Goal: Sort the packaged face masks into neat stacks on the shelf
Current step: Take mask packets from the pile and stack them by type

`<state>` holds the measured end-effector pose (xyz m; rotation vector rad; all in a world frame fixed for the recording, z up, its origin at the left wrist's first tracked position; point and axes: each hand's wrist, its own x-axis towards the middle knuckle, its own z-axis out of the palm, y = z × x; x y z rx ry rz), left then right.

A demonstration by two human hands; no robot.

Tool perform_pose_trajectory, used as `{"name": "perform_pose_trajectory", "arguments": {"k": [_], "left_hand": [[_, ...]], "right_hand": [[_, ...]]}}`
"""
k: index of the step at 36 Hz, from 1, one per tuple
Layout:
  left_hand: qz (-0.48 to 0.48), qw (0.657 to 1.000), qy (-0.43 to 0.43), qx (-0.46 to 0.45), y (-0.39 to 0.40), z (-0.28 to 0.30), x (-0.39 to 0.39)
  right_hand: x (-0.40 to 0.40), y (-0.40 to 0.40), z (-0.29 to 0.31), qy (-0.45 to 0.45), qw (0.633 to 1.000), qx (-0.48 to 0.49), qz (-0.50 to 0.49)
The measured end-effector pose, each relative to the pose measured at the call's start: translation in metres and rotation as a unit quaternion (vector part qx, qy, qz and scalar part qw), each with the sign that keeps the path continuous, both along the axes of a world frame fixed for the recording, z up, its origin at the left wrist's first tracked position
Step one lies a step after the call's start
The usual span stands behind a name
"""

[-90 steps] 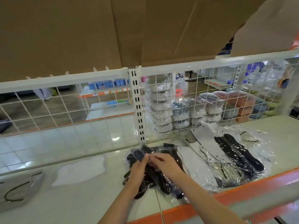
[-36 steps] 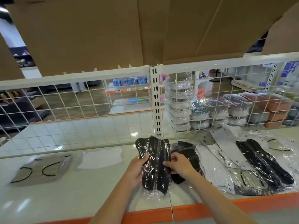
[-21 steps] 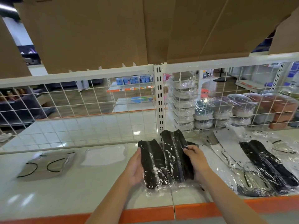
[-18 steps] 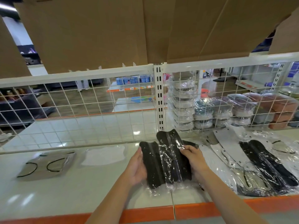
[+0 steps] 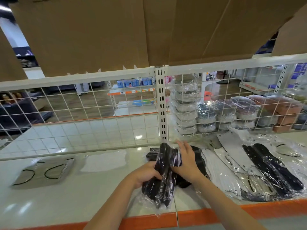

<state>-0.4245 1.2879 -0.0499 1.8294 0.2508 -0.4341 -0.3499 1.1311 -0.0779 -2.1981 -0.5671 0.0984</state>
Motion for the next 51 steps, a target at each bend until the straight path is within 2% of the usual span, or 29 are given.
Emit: {"name": "perform_pose_trajectory", "arguments": {"k": [2,5,7,9,11,14,16,19,21,23,25,26,28,32,35,38,41,42,46,51], "left_hand": [[-0.051,0.998,0.020,0.038,0.001,0.006,0.001],[-0.088,0.993,0.042,0.059,0.003,0.013,0.003],[-0.102,0.992,0.048,0.060,0.004,0.016,0.003],[-0.109,0.992,0.049,0.048,0.006,0.016,0.003],[-0.097,0.994,0.042,0.009,0.010,0.014,0.002],[-0.040,0.996,0.012,-0.078,0.015,0.008,-0.002],[0.045,0.989,-0.011,-0.144,0.018,0.006,-0.005],[0.197,0.930,-0.033,-0.310,0.021,-0.001,-0.006],[0.256,0.887,-0.048,-0.380,0.024,-0.008,-0.005],[0.269,0.885,-0.054,-0.376,0.025,-0.016,-0.005],[0.240,0.909,-0.048,-0.337,0.019,-0.020,-0.008],[0.228,0.918,-0.044,-0.321,0.014,-0.021,-0.009],[0.216,0.922,-0.036,-0.318,0.005,-0.023,-0.010],[0.269,0.901,-0.013,-0.341,-0.006,-0.021,-0.007],[0.321,0.905,-0.003,-0.280,-0.001,-0.018,-0.008],[0.335,0.917,-0.013,-0.216,0.011,-0.016,-0.009],[0.315,0.933,-0.011,-0.173,0.023,-0.012,-0.016],[0.306,0.939,-0.010,-0.157,0.026,-0.011,-0.018],[0.292,0.947,-0.004,-0.131,0.032,-0.006,-0.026],[0.294,0.944,-0.005,-0.153,0.039,-0.006,-0.028]], "right_hand": [[0.002,-0.002,0.002,-0.045,0.996,-0.047,0.066],[0.003,-0.005,0.008,-0.016,0.991,-0.061,0.116],[0.003,-0.006,0.012,0.062,0.992,0.014,0.109],[0.004,-0.008,0.014,0.178,0.973,0.126,0.079],[0.008,-0.011,0.013,0.239,0.958,0.158,0.026],[0.011,-0.017,0.015,0.232,0.956,0.171,-0.055],[0.011,-0.021,0.016,0.235,0.944,0.209,-0.103],[0.013,-0.025,0.017,0.287,0.895,0.292,-0.178],[0.013,-0.025,0.018,0.329,0.851,0.353,-0.209],[0.013,-0.023,0.018,0.357,0.816,0.402,-0.212],[0.010,-0.021,0.015,0.384,0.800,0.425,-0.180],[0.006,-0.019,0.015,0.394,0.804,0.417,-0.155],[-0.003,-0.014,0.015,0.402,0.835,0.364,-0.087],[-0.016,-0.007,0.014,0.387,0.900,0.194,0.057],[-0.016,-0.004,0.009,0.285,0.954,0.052,0.076],[-0.008,-0.006,0.000,0.117,0.992,-0.046,-0.019],[-0.004,-0.015,-0.006,-0.037,0.983,-0.158,-0.086],[-0.003,-0.018,-0.008,-0.048,0.975,-0.200,-0.083],[-0.002,-0.023,-0.017,0.003,0.945,-0.327,-0.008],[-0.005,-0.022,-0.014,-0.037,0.937,-0.346,-0.006]]}}
